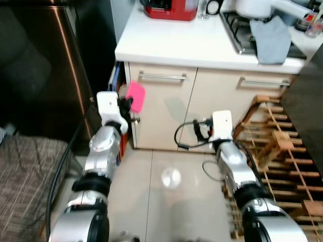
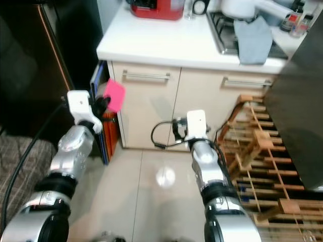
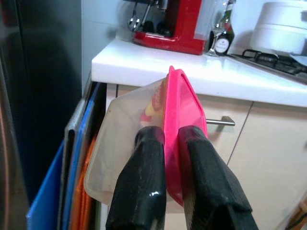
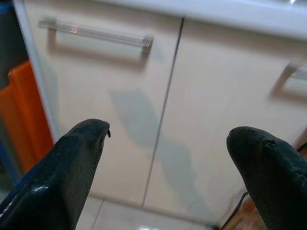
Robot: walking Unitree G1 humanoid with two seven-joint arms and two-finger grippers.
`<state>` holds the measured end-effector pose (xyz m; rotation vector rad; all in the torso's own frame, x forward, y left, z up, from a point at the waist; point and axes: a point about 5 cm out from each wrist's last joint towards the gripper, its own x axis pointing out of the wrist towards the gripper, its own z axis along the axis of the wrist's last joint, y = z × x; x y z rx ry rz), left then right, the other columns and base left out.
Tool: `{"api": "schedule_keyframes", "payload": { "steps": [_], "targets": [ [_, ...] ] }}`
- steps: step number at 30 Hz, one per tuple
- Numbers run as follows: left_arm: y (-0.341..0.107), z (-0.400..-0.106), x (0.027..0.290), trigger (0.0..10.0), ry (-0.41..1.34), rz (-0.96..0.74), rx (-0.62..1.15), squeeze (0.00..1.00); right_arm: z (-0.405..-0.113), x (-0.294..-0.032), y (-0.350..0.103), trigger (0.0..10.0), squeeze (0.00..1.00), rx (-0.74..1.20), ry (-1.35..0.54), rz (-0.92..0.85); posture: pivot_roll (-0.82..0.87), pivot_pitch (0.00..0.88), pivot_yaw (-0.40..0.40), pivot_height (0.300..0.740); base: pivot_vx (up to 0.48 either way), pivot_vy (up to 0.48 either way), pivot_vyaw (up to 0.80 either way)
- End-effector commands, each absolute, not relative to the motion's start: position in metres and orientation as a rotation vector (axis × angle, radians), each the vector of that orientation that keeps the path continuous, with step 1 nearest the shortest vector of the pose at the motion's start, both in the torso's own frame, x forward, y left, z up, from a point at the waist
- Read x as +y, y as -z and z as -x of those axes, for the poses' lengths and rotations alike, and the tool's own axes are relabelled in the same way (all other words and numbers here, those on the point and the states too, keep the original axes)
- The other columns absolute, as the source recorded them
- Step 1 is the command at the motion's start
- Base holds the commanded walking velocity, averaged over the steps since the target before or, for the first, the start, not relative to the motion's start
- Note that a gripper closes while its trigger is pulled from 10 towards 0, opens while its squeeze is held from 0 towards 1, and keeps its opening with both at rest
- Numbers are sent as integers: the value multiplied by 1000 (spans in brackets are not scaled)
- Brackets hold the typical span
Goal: Restocking fridge
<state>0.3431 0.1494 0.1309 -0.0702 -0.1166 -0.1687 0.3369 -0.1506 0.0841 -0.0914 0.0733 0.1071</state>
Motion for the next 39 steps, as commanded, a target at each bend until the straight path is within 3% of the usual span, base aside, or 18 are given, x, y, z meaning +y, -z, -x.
{"api": "schedule_keyframes", "payload": {
  "steps": [1,6,8,14,20,39],
  "targets": [
    [-138,-337,147,10000,201,12,-149,0,-335,-156,-96,10000,0,7,-85,92,-30,0,-23,740,0,0,0],
    [-152,-319,155,10000,192,-30,-216,0,-316,-161,-111,10000,0,-92,-56,80,-17,0,-34,740,0,0,0],
    [-154,-298,159,10000,208,-23,-250,0,-297,-164,-116,10000,0,-115,-46,123,-19,0,-35,740,0,0,0],
    [-150,-282,149,10000,220,24,-226,0,-276,-162,-113,10000,0,-103,-12,69,-25,0,-38,740,0,0,0],
    [-157,-291,134,10000,248,32,-234,0,-291,-150,-124,10000,0,-121,-55,75,-53,0,-21,740,0,0,0],
    [-160,-296,124,10000,318,56,-233,0,-310,-150,-124,10000,0,-90,-79,84,-70,0,-6,740,0,-428,0]
  ]
}}
